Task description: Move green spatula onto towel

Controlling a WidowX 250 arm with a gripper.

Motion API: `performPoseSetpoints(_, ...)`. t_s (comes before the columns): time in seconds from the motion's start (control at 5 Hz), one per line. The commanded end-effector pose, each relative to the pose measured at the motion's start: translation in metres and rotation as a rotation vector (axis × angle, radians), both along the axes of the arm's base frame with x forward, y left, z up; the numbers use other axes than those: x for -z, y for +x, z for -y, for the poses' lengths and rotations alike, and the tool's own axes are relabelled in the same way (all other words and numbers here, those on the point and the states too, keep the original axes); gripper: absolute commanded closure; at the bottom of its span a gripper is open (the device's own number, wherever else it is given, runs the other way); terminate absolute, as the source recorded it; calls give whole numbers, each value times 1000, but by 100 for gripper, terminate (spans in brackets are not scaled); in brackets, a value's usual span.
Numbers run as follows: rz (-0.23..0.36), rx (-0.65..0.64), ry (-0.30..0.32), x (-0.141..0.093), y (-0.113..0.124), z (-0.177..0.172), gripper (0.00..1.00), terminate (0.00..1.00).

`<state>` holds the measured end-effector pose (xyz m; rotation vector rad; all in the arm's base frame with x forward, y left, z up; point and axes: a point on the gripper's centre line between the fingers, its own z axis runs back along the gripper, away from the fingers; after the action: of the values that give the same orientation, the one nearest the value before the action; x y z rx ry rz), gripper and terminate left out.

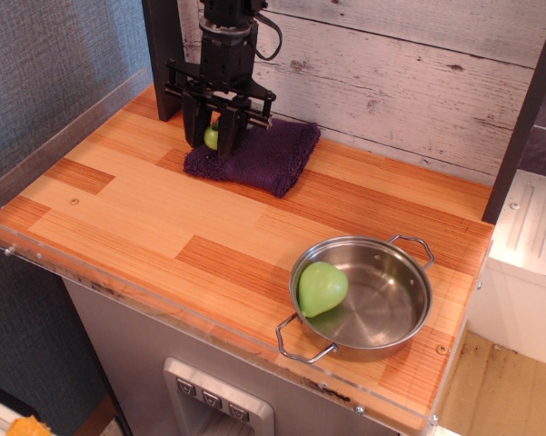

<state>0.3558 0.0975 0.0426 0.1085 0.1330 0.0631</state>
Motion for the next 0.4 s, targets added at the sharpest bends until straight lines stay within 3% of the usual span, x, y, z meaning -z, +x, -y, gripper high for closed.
performPoseSetpoints(0.0, 52, -1, -9, -22, 1, 5, 0, 0)
performPoseSetpoints(0.2, 112, 1, -14, -44, -3, 11, 0, 0)
